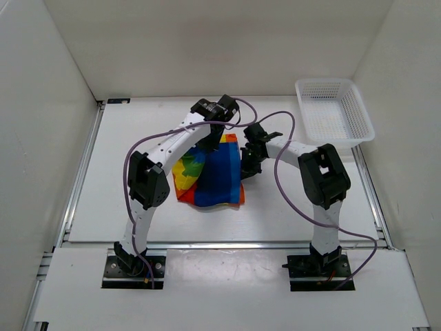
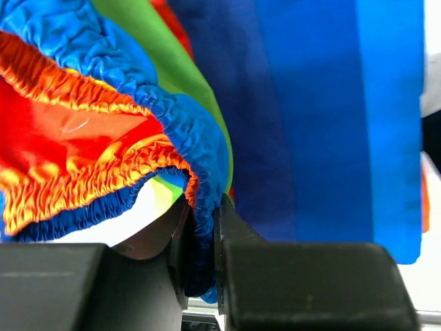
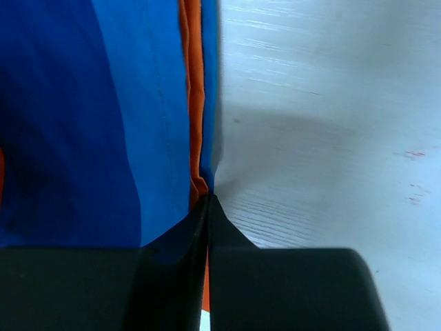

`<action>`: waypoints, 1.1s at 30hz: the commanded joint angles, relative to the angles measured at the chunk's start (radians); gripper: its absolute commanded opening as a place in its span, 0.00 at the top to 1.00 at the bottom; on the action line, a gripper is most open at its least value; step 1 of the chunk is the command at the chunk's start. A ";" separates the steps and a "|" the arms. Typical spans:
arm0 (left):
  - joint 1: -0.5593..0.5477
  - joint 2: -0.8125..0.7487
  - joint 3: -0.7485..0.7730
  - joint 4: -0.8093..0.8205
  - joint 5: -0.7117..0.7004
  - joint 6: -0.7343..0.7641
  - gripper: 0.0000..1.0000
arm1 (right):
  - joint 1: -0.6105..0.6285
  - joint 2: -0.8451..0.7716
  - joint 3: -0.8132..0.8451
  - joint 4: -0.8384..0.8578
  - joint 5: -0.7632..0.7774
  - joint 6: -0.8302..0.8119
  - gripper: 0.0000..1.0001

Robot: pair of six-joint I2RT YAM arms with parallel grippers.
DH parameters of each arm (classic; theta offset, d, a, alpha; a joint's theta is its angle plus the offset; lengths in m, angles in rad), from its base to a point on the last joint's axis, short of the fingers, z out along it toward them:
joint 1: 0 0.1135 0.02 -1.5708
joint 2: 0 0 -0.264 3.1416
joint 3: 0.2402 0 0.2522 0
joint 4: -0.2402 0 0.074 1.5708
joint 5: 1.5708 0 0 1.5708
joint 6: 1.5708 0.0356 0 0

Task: Fold and stack the shorts
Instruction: Fold the shorts

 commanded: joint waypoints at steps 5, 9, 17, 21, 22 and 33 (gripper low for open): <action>-0.018 -0.026 0.035 0.014 0.199 0.033 0.90 | 0.013 0.043 0.018 0.039 -0.028 0.006 1.00; -0.018 -0.048 -0.008 0.095 0.377 0.044 0.90 | 0.013 0.054 0.009 0.048 -0.037 0.006 1.00; -0.018 -0.006 0.100 0.119 0.517 0.021 0.27 | 0.013 0.025 -0.020 0.048 -0.026 0.016 1.00; -0.006 -0.029 0.176 0.119 0.563 0.001 0.00 | 0.013 0.015 -0.029 0.048 -0.015 0.016 1.00; 0.003 -0.029 0.189 0.119 0.598 0.001 0.00 | 0.013 0.015 -0.040 0.048 -0.015 0.016 1.00; 0.180 -0.210 -0.020 0.182 0.601 -0.065 0.59 | 0.013 -0.162 -0.092 0.003 0.138 -0.013 0.95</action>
